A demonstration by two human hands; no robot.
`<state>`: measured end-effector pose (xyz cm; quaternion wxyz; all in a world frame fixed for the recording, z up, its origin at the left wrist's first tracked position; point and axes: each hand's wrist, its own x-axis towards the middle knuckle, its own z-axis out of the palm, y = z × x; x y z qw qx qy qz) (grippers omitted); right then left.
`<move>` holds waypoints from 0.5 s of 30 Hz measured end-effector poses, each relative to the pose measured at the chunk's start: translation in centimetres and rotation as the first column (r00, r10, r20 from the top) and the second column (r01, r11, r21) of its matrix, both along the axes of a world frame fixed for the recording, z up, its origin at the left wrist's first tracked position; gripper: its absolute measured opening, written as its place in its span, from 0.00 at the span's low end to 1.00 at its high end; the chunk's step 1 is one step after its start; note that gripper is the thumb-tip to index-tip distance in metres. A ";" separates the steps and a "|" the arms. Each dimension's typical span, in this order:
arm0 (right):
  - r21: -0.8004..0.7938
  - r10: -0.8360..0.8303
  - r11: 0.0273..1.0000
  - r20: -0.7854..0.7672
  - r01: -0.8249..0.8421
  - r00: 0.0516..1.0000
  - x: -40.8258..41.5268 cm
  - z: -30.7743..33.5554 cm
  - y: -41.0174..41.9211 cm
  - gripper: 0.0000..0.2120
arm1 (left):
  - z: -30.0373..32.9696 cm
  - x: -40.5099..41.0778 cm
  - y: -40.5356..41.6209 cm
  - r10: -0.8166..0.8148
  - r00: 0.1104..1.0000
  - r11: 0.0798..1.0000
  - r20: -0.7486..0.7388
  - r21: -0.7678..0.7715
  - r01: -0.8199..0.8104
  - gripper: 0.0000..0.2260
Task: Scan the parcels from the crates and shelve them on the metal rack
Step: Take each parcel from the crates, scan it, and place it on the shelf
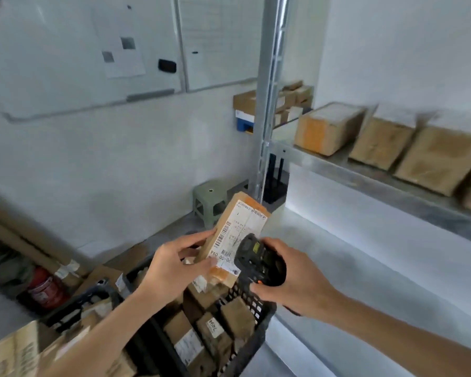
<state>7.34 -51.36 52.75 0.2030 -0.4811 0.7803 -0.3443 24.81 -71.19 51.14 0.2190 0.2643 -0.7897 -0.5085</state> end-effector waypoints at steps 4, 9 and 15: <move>0.027 -0.035 0.999 -0.170 0.040 0.985 0.7 7.8 9.2 0.33 | 6.8 0.3 6.0 -0.079 0.996 0.995 -0.041 -0.059 0.076 0.25; 0.081 -0.092 0.987 -0.431 0.140 0.897 3.1 16.4 19.7 0.34 | 14.7 -0.1 13.5 -0.222 0.966 0.970 -0.136 -0.129 0.205 0.25; 0.103 -0.173 0.946 -0.643 0.308 0.746 9.2 23.6 32.1 0.36 | 20.2 0.8 23.9 -0.404 0.884 0.908 -0.234 -0.217 0.358 0.25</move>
